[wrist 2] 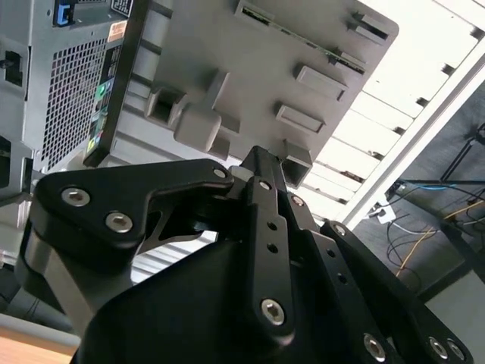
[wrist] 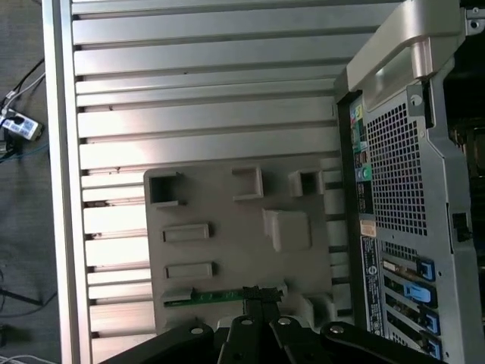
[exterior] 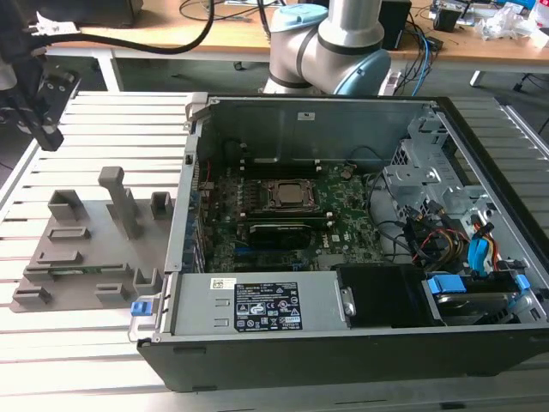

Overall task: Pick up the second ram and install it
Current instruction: 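Reach for the second ram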

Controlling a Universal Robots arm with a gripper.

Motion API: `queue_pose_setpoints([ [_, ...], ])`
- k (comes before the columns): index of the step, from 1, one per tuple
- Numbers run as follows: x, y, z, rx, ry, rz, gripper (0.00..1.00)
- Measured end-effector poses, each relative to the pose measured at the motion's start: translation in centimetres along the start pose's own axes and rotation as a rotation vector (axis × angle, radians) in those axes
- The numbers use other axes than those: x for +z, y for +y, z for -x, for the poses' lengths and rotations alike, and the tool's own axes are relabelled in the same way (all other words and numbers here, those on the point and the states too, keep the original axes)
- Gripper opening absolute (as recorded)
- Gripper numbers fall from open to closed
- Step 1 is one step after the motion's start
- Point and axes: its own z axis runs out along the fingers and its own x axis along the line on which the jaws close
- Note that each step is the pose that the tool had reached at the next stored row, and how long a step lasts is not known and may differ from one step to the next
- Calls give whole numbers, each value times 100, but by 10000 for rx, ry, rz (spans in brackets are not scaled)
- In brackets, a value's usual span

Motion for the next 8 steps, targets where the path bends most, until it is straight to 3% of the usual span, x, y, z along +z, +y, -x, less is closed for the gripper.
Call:
queue_pose_setpoints([
  [8, 3, -124, -61, 0, -1, 1, 11],
])
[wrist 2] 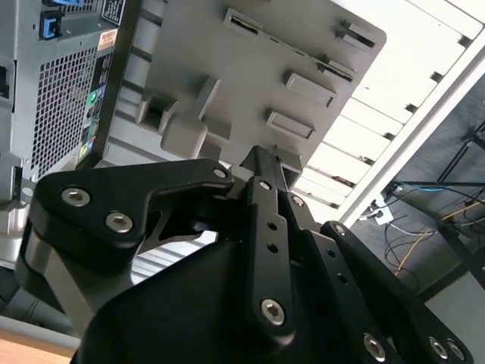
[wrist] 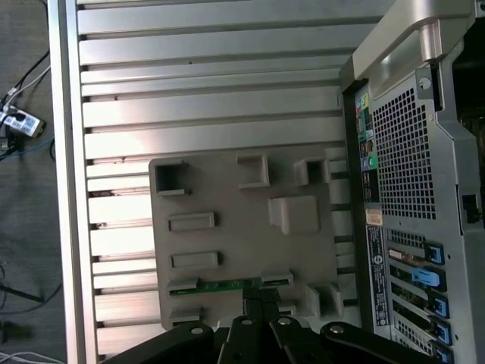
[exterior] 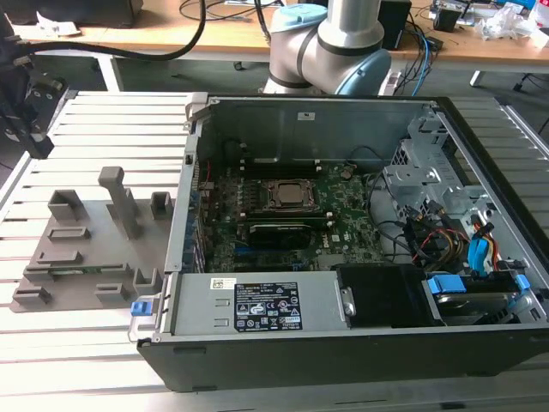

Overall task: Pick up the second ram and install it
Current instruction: 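Reach for the second ram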

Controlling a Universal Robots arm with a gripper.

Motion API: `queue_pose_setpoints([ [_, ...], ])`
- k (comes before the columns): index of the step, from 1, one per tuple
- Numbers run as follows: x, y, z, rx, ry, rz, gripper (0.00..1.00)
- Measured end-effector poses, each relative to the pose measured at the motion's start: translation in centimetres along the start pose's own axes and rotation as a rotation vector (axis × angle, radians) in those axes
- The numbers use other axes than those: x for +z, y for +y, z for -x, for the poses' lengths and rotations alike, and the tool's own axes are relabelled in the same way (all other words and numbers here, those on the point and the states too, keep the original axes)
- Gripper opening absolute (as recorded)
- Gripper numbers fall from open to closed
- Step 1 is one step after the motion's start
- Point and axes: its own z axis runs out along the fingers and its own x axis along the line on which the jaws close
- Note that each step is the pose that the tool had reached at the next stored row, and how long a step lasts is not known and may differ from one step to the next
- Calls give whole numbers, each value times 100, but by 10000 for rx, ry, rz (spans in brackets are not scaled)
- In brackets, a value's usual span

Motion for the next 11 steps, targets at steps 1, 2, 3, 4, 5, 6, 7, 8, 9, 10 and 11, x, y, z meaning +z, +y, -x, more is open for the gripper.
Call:
queue_pose_setpoints([
  [1, 0, -10, -5, 0, 1, -1, 11],
  [2, 0, -22, -10, 0, 1, -1, 11],
  [3, 0, -33, -15, 0, 0, 0, 11],
  [4, 0, -43, -18, -1, 1, -1, 11],
  [5, 1, -58, -22, 0, 1, -1, 11],
  [6, 1, -69, -25, -1, 2, -1, 11],
  [7, 3, -96, -30, 0, 1, -1, 11],
  [8, 4, -120, -35, 0, 0, -1, 11],
  [9, 5, -143, -40, 0, 1, -1, 11],
  [10, 7, -153, -42, 1, 0, -1, 11],
  [11, 7, -154, -41, 1, 0, -1, 11],
])
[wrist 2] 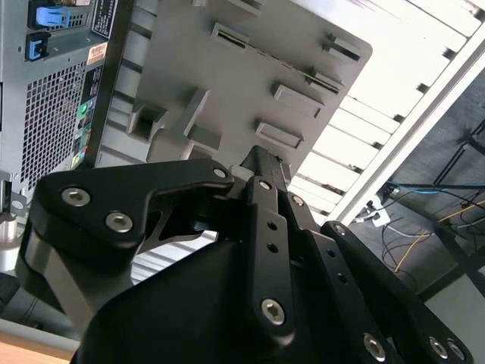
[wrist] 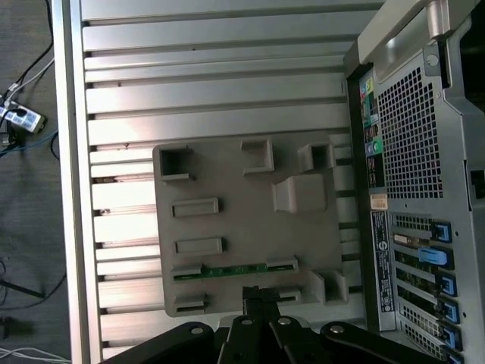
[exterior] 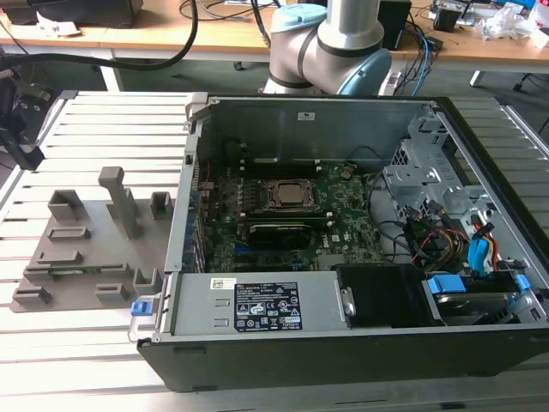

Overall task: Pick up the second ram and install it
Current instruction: 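Reach for the second ram, then pick up the second ram and move it above second insertion slot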

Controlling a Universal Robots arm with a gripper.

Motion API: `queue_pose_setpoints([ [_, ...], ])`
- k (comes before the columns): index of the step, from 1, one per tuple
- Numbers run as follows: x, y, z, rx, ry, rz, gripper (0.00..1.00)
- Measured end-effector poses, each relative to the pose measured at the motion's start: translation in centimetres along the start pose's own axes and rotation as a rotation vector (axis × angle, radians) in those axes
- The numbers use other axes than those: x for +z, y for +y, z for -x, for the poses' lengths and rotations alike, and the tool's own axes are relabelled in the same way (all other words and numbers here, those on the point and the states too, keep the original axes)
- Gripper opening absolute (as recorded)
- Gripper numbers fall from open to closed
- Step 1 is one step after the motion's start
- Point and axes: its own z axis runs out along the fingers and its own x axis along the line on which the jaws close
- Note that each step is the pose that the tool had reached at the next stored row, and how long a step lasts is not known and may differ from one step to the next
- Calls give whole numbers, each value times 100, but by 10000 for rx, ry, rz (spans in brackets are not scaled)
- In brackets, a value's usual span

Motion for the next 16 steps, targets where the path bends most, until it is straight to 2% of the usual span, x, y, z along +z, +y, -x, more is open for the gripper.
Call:
queue_pose_setpoints([
  [13, 0, -1, 0, -17, 1, -2, 11],
  [16, 0, -1, 0, -730, 33, 18, 11],
])
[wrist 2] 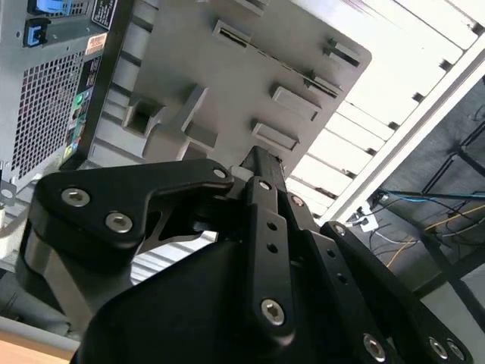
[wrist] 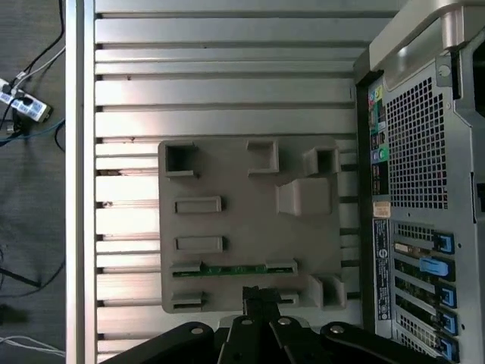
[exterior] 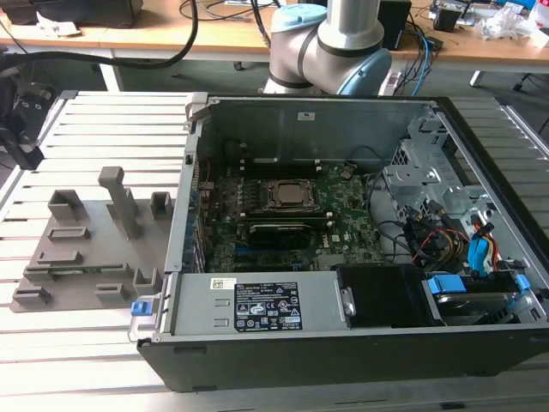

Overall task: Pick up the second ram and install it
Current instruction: 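Pick up the second ram and move it above second insertion slot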

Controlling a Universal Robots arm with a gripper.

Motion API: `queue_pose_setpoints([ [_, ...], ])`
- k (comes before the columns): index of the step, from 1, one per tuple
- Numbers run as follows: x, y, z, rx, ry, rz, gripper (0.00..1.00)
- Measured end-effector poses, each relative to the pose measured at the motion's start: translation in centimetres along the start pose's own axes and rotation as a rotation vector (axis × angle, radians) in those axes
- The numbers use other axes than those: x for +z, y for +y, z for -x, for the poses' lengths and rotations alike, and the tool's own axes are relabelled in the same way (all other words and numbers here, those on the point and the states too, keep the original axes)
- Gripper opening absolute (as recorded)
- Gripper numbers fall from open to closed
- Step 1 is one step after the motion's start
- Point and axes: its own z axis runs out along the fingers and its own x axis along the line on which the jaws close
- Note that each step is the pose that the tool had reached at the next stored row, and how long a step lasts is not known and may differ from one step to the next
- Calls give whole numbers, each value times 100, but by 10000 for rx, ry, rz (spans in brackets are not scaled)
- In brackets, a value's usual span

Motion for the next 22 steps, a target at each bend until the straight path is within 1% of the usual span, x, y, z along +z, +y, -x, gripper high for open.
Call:
queue_pose_setpoints([
  [1, -1, 0, 0, -315, 16, 8, 11],
  [2, 0, 0, 0, -930, 43, 25, 11],
  [5, 0, 0, 0, -2272, 103, 59, 11],
  [8, 0, 0, 0, -3095, 144, 59, 11],
  [9, 0, 0, 1, -3391, 161, 38, 11],
  [11, 0, 0, 0, -3787, 185, 3, 11],
  [15, 0, 0, 0, -4531, 219, 1, 11],
  [17, 0, 0, 0, -4721, 228, 2, 11],
  [19, 0, 0, 0, -5065, 243, 4, 11],
  [21, 0, 0, 0, -5270, 251, 8, 11],
  [22, 0, 0, 0, -5446, 259, 9, 11],
])
